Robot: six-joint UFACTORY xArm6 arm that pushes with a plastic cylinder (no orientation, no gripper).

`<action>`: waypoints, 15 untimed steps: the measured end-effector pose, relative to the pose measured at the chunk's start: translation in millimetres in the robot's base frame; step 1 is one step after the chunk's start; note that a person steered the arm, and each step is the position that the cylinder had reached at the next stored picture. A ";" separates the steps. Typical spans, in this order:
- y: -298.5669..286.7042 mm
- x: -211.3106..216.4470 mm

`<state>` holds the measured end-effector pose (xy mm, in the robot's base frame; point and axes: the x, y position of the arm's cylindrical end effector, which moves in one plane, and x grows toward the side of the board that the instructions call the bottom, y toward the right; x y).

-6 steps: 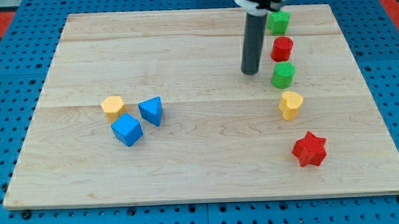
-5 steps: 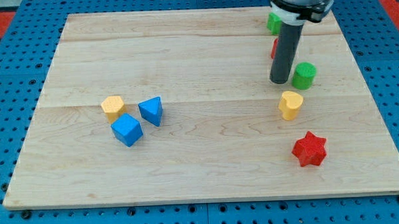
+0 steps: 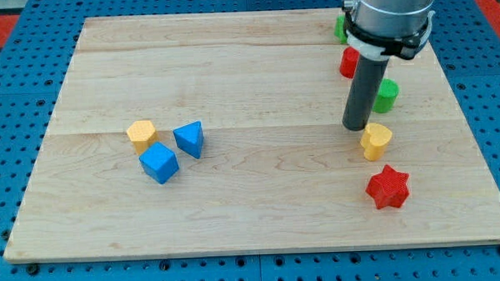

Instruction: Make the green circle into the yellow heart

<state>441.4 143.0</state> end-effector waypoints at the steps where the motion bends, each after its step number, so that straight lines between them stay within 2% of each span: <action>1: 9.8 0.6; 3: 9.8 27.7; 5: 129.2 -1.8; 6: 106.3 -31.8; 7: 35.4 -52.1; 8: 26.9 -59.1; 9: 18.5 -88.8; 10: -7.3 -82.2; 11: 22.0 -62.8; 12: 25.1 -49.1; 13: 29.9 -84.7; 15: 6.5 -72.4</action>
<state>369.1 149.5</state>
